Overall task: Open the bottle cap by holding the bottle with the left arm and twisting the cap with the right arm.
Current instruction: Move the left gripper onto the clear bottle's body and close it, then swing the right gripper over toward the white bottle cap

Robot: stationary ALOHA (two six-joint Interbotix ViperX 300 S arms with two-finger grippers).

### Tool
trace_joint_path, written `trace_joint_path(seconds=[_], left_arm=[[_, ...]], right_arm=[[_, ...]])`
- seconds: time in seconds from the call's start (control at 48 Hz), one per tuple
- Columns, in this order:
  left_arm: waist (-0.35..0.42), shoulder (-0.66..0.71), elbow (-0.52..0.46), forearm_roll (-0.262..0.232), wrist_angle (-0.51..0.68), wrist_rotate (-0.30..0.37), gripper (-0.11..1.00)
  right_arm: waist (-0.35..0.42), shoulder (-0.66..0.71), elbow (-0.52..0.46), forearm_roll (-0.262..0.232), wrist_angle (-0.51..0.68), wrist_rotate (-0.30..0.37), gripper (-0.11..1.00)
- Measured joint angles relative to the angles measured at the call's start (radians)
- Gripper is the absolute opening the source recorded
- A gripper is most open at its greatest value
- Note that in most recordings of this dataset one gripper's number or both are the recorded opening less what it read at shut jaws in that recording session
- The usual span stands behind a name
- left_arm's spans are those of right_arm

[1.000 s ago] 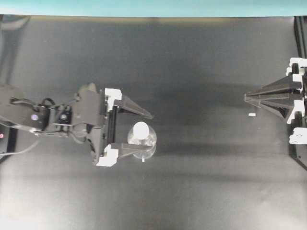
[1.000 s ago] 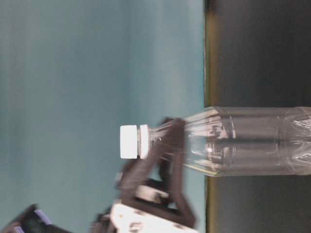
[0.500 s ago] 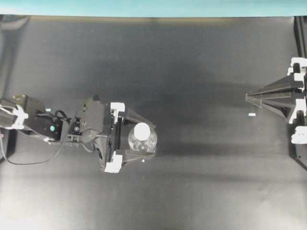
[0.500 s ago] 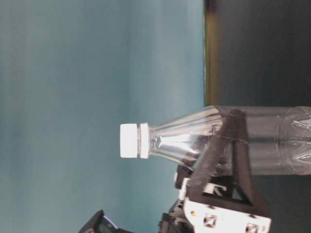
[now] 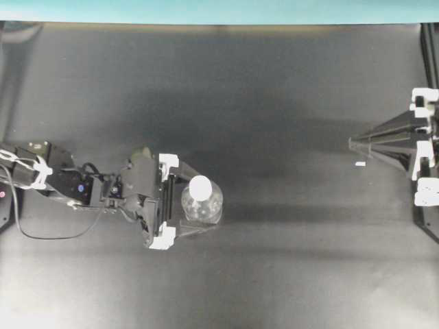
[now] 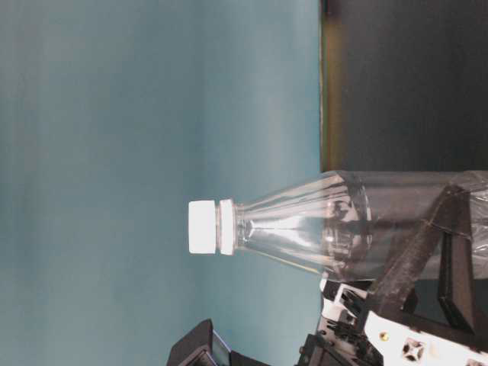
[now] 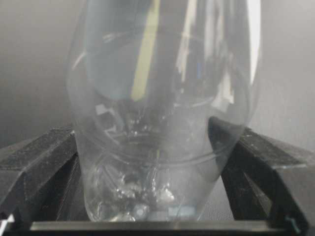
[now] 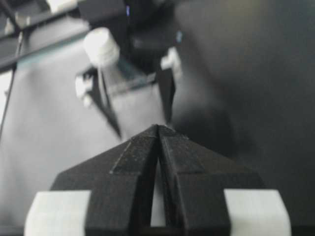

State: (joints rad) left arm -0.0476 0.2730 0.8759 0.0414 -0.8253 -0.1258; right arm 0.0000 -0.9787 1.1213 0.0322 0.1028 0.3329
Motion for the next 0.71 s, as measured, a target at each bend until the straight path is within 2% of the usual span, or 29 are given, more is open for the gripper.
trace_joint_path(seconds=[0.104, 0.208, 0.396, 0.479, 0.583, 0.708], left_arm=[[-0.003, 0.0, 0.0, 0.002, 0.009, 0.0, 0.98], [-0.003, 0.002, 0.002, 0.002, 0.017, 0.0, 0.97], [0.0, 0.002, 0.006, 0.002, 0.029, 0.006, 0.88], [0.0, 0.0, 0.008, 0.002, 0.031, 0.009, 0.84], [0.0, 0.0, 0.008, 0.002, 0.031, 0.009, 0.83], [0.002, 0.0, 0.008, 0.0, 0.031, 0.009, 0.83]], right_arm=[[0.02, 0.0, -0.005, 0.0, 0.021, 0.006, 0.06], [0.023, 0.005, -0.018, 0.0, 0.043, 0.006, 0.15], [0.031, 0.091, -0.097, 0.009, 0.132, 0.009, 0.43], [0.052, 0.16, -0.164, 0.025, 0.209, 0.011, 0.59], [0.061, 0.262, -0.27, 0.06, 0.302, 0.021, 0.73], [0.051, 0.407, -0.437, 0.098, 0.442, 0.072, 0.76]])
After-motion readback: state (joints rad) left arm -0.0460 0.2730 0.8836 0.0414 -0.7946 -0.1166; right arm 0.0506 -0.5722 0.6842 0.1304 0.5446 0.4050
